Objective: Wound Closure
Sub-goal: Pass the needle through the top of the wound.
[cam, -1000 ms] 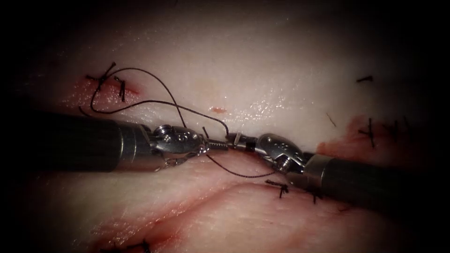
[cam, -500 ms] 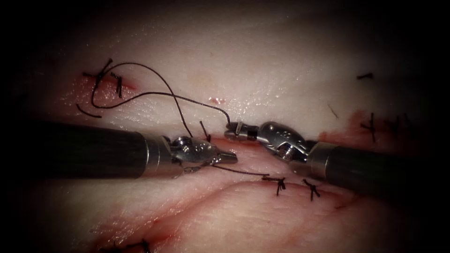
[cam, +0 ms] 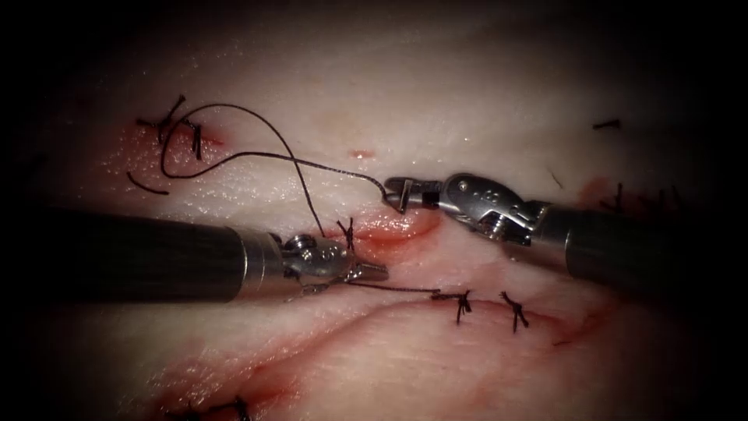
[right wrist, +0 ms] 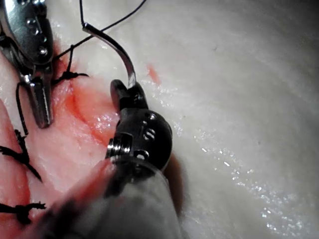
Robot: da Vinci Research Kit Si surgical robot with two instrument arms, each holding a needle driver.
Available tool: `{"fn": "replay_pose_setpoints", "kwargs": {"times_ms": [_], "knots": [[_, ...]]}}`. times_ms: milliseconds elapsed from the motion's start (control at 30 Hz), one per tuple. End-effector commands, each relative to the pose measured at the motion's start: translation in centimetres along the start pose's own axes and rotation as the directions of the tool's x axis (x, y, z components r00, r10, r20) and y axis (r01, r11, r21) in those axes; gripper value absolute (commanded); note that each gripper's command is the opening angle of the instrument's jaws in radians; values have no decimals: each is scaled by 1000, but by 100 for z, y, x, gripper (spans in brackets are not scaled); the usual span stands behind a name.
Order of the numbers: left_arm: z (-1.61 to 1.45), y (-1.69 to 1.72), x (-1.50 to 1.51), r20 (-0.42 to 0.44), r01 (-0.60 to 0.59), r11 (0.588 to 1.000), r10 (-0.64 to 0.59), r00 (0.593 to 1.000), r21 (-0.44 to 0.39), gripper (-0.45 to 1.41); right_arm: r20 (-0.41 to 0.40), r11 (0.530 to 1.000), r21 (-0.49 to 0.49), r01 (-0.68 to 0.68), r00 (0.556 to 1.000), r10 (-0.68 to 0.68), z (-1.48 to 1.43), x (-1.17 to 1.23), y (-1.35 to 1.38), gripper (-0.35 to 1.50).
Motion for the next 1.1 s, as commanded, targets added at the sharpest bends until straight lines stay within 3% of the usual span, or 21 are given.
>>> {"fn": "replay_pose_setpoints", "kwargs": {"times_ms": [33,233,500,733,1100], "knots": [[7,-2,3,-1,-2,1000,2,1000,0,-2,-3,1000,-4,-3,1000,3,9,10,9,-35],[7,-1,3,0,-4,1000,4,1000,-2,0,0,1000,15,-6,1000,6,11,18,13,-35],[7,-1,3,1,-5,1000,5,1000,-4,0,-1,991,21,-133,991,133,15,19,24,-35],[6,-1,3,7,-6,1000,6,1000,-3,1,-5,979,31,-202,979,203,14,34,43,-35],[6,-1,4,7,-7,1000,7,1000,-4,1,-6,977,37,-209,978,209,17,38,49,-35]]}}
